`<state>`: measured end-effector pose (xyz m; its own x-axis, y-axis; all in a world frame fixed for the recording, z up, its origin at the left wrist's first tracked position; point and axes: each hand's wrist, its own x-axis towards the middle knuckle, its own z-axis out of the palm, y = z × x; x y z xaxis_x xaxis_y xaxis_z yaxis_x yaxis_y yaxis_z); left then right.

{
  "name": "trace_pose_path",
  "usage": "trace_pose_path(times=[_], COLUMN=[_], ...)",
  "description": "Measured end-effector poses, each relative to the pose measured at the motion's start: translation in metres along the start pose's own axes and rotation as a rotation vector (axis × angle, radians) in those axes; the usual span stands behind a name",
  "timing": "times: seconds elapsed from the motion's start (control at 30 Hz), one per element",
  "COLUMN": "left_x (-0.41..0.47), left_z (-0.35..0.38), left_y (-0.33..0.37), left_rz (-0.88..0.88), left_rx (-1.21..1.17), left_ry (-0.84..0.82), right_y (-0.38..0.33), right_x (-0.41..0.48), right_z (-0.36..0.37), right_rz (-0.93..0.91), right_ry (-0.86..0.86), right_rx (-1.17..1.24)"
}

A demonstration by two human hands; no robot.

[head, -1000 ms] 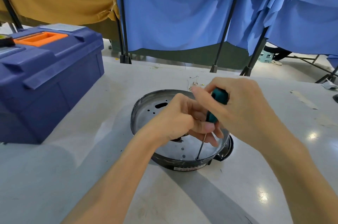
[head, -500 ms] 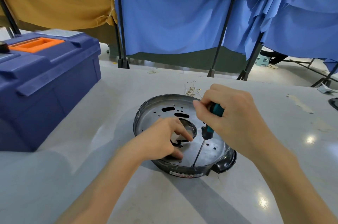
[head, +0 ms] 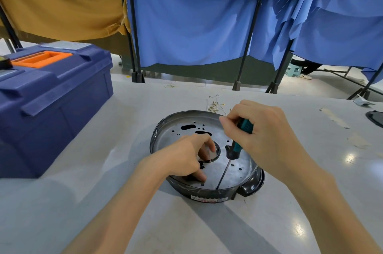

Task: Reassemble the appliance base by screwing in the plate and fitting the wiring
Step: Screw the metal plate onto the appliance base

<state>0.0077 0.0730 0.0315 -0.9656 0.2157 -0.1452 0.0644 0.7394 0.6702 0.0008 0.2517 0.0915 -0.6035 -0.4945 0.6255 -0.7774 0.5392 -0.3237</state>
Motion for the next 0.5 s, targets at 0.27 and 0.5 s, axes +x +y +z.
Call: trace_pose_path(times=[0.27,0.5], left_x=[0.005,0.011], left_z=[-0.003,-0.005], left_y=[-0.005,-0.004], left_rz=[-0.015,-0.022], left_rx=[0.051,0.109], left_ry=[-0.051,-0.083], right_y=[0.055,0.110], right_x=[0.002,-0.031], right_z=[-0.039,-0.019], right_rz=[0.494,0.944], right_ry=[0.317,-0.660], right_rx=[0.131,0.182])
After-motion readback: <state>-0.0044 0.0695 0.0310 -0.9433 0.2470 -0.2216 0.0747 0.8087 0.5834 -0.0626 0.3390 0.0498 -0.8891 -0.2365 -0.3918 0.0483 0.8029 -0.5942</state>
